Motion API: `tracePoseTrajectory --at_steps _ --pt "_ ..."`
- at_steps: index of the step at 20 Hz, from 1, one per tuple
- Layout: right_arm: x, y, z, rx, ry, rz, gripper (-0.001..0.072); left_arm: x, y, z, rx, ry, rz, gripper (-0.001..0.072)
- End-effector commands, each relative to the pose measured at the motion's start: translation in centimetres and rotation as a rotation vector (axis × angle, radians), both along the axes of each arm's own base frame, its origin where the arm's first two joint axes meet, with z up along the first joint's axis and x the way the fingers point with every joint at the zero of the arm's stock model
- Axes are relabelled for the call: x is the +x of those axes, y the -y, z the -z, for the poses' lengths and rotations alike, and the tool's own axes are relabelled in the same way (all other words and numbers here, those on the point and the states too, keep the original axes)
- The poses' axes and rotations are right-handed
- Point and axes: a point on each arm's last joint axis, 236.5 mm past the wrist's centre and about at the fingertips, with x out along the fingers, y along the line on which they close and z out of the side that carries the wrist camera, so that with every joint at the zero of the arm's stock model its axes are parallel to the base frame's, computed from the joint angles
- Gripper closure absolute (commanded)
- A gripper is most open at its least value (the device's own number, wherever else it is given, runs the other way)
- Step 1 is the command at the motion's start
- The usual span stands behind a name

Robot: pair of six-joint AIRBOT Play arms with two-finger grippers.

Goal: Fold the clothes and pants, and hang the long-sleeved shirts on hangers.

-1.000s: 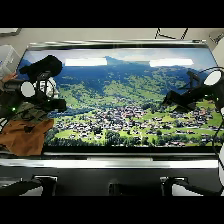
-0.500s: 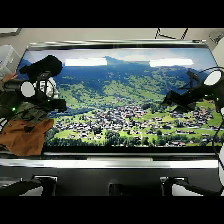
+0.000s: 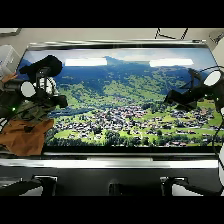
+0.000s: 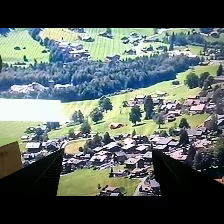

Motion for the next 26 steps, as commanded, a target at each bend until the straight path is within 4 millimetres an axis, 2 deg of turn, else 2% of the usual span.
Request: tracePoseTrajectory --at_steps 1,3,4,7,9,11,13,15,17,21,23,25,26 --pt "-0.8 0.7 0.4 -0.038 -0.032 -0.017 0.0033 -1.2 -1.7 -0.2 0.047 -0.060 -0.022 -0.0013" --pt "-1.5 0.7 0.5 -0.035 -0.062 -0.026 0.0032 -5.0 -8.2 -1.1 0.199 -0.220 -0.186 -0.0013" --pt "-1.8 0.7 0.5 -0.039 -0.072 -0.039 0.0032 -6.8 -10.8 -1.5 0.224 -0.273 -0.258 -0.0013" --pt "-3.0 0.4 0.6 -0.032 -0.116 -0.079 0.0032 -11.3 -15.7 -0.9 0.162 -0.284 -0.482 -0.0013" --pt "-3.6 0.2 0.6 -0.025 -0.136 -0.098 0.0032 -15.4 -18.7 1.2 0.144 -0.290 -0.610 -0.0013" --pt "-3.8 0.0 0.6 -0.016 -0.143 -0.104 0.0032 -18.5 -21.4 3.3 0.126 -0.293 -0.732 -0.0013" --pt "-3.9 -0.5 0.5 0.003 -0.147 -0.107 0.0032 -19.4 -24.0 4.1 0.116 -0.256 -0.788 -0.0013" --pt "-4.1 -0.9 0.4 0.020 -0.152 -0.109 0.0032 -19.3 -26.4 4.0 0.123 -0.198 -0.829 -0.0013" --pt "-4.2 -1.1 0.3 0.031 -0.155 -0.111 0.0031 -19.1 -27.5 4.6 0.103 -0.177 -0.855 -0.0013" --pt "-4.2 -1.1 0.3 0.033 -0.155 -0.111 0.0031 -16.7 -25.3 8.4 -0.028 -0.242 -0.790 -0.0013" --pt "-4.3 -1.3 0.3 0.040 -0.162 -0.113 0.0032 -15.7 -24.6 9.4 -0.044 -0.248 -0.756 -0.0013" --pt "-4.5 -1.4 0.2 0.043 -0.168 -0.115 0.0032 -15.3 -24.7 10.1 -0.046 -0.249 -0.764 0.0002" --pt "-4.6 -1.4 0.2 0.044 -0.172 -0.116 0.0032 -15.5 -24.7 10.3 -0.048 -0.257 -0.767 0.0209"
